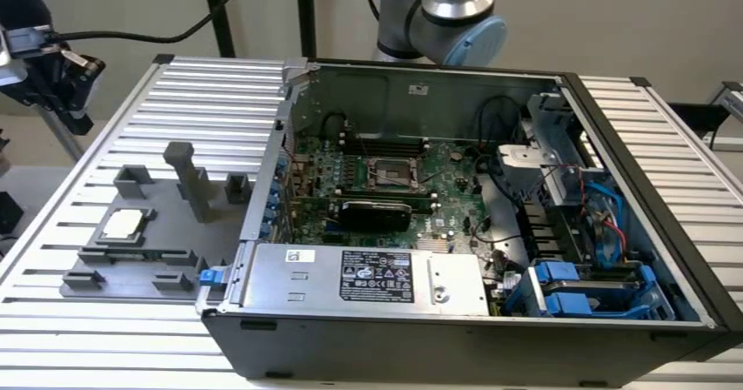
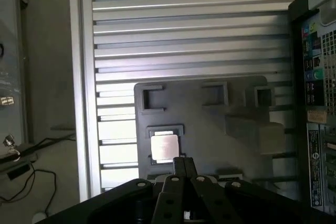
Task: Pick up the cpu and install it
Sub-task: 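Reach for the cpu, then pick up the cpu and move it towards the insertion slot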
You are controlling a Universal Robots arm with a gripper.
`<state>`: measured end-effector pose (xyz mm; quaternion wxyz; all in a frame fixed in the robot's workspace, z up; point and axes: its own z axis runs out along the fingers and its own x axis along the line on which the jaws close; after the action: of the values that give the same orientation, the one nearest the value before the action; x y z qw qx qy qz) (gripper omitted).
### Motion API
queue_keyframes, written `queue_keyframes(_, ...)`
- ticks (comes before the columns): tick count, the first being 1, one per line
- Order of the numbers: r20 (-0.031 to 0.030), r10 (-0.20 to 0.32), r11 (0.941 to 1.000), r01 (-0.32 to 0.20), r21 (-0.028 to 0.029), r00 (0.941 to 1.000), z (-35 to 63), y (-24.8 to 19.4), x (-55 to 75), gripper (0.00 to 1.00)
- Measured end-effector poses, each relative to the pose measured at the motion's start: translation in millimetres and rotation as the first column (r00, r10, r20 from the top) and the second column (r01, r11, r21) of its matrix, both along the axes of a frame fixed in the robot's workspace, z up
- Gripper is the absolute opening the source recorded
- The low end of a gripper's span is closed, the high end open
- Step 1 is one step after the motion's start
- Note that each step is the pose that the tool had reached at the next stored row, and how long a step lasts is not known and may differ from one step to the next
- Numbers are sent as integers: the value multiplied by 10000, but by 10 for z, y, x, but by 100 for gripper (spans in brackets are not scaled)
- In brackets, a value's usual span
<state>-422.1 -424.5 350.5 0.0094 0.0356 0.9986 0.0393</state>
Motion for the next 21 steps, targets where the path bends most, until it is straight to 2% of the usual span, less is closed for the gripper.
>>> queue_keyframes(4,-53,6,10000,-7,-79,10000,-15,-5,-89,11)
queue_keyframes(6,-87,10,9999,-11,-100,10000,-19,-11,-102,11)
queue_keyframes(21,-94,9,9999,-10,-101,10000,-18,-11,-103,11)
